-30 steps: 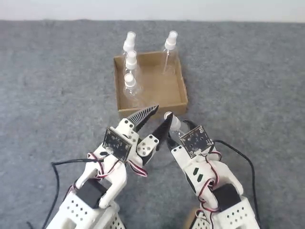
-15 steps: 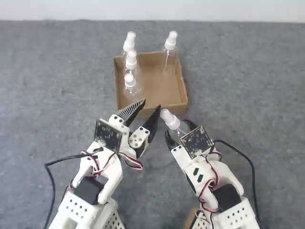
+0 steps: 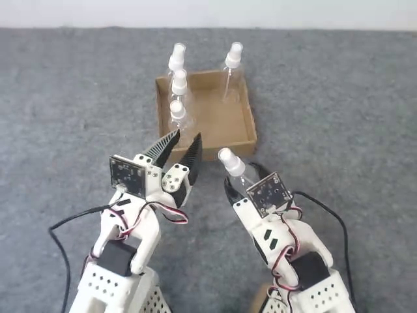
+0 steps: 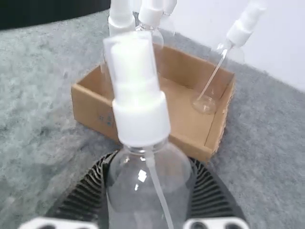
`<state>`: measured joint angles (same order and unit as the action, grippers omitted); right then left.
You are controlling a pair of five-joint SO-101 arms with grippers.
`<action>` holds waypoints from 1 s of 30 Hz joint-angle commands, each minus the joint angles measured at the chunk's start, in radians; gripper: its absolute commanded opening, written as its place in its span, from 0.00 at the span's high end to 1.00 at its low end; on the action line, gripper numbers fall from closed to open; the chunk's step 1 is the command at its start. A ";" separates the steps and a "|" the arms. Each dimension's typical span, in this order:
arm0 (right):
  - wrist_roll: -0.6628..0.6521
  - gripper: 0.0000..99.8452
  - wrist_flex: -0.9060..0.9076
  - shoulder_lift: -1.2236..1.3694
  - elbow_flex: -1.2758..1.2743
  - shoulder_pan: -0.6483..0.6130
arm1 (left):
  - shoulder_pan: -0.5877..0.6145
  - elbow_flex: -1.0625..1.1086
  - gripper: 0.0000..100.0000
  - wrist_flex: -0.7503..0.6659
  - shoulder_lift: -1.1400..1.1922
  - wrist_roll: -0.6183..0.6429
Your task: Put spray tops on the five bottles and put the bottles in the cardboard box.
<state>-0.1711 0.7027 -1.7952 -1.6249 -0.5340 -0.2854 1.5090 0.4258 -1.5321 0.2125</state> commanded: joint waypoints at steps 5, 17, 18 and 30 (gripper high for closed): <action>-0.008 0.95 -0.090 -0.021 0.032 0.002 | -0.051 -0.021 0.86 -0.029 -0.006 0.031; -0.012 0.95 -0.081 -0.021 0.028 -0.104 | -0.259 0.030 0.86 -0.011 -0.009 -0.107; -0.012 0.95 -0.081 -0.021 0.028 -0.104 | -0.269 0.030 0.86 -0.008 -0.009 -0.121; -0.014 0.95 -0.081 -0.021 0.008 -0.082 | -0.252 0.028 0.87 -0.012 -0.011 -0.138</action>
<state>-0.1695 0.6398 -1.7952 -1.6310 -0.5969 -0.5401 1.5443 0.4258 -1.5428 0.0898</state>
